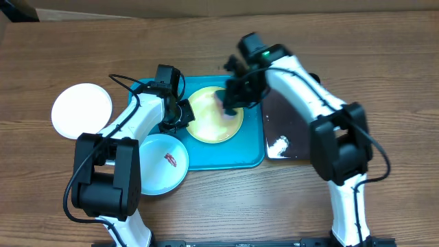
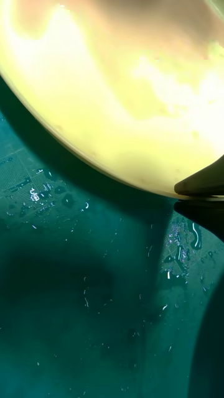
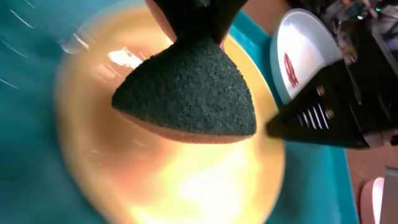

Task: Clean dirty plates on tray and stack at the side
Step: 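Scrub the yellow plate's sauce with the sponge while the left gripper holds it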

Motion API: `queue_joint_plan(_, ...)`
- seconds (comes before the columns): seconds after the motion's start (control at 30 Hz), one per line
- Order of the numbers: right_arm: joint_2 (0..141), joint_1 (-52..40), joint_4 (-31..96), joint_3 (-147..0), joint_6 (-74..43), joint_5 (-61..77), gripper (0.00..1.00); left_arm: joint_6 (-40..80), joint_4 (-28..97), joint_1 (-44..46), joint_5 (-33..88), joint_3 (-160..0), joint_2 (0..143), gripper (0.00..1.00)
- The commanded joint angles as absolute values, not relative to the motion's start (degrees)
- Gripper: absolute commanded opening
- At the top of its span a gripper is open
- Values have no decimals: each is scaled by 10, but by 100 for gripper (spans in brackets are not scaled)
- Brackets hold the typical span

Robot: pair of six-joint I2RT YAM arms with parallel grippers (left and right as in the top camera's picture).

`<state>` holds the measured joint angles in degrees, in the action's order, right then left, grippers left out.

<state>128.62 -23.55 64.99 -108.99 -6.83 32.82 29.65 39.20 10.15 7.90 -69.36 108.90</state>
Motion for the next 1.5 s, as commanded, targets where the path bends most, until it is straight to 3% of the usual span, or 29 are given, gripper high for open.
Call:
queue_joint_plan(0.0, 1240, -204, 677, -1106, -40, 340, 4, 285, 391, 105, 84, -690, 1094, 4)
queue_joint_plan(0.27, 1240, -186, 677, -1096, -40, 383, 4, 285, 389, 105, 86, -690, 1094, 4)
queue_joint_plan(0.7, 1242, -226, 371, -913, -49, 608, 4, 285, 389, 105, 86, -690, 1094, 4)
queue_joint_plan(0.97, 1242, -263, 198, -837, -149, 574, 4, 285, 389, 105, 86, -690, 1094, 4)
queue_joint_plan(1.17, 1242, -274, 180, -825, -177, 471, 4, 285, 390, 105, 86, -690, 1094, 4)
queue_joint_plan(1.47, 1243, -274, 166, -814, -181, 468, 4, 285, 389, 105, 86, -690, 1094, 4)
